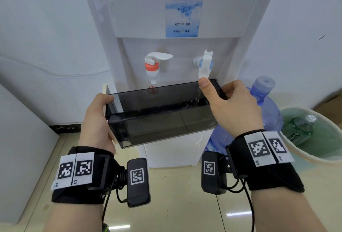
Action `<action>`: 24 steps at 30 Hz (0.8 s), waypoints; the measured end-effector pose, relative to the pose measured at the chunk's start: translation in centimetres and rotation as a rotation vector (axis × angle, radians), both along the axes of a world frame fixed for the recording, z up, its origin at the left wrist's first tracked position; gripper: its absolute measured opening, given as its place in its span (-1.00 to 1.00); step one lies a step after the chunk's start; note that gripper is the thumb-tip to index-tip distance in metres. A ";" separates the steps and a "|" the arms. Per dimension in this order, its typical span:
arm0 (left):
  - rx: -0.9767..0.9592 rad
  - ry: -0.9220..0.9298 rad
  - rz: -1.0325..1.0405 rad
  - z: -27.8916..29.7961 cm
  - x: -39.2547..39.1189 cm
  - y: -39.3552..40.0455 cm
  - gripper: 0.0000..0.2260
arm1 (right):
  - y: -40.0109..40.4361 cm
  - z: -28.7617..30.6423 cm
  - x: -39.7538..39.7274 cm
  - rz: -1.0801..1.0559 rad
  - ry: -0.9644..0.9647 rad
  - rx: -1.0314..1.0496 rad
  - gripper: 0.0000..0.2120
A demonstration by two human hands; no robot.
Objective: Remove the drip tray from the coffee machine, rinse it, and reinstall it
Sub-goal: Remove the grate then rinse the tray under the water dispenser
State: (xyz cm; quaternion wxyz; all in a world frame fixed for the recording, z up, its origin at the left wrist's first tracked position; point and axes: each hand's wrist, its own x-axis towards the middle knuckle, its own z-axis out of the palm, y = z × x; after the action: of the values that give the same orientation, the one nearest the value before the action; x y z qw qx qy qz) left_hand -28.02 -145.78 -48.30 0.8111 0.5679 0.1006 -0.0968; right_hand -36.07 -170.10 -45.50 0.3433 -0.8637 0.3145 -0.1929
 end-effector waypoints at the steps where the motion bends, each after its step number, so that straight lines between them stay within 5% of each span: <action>1: 0.003 -0.002 0.001 0.0 0.0 0.0 -0.69 | 0.0 0.0 0.0 -0.001 -0.001 -0.001 -0.21; 24: -0.008 0.001 0.013 -0.1 0.5 0.4 -0.76 | 0.3 0.4 0.4 0.006 -0.010 0.010 -0.25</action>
State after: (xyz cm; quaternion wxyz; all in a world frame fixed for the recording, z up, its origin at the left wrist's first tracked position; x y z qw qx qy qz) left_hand -27.53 -145.40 -48.39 0.8140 0.5640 0.1043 -0.0919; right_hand -35.70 -169.78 -45.08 0.3498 -0.8620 0.3108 -0.1948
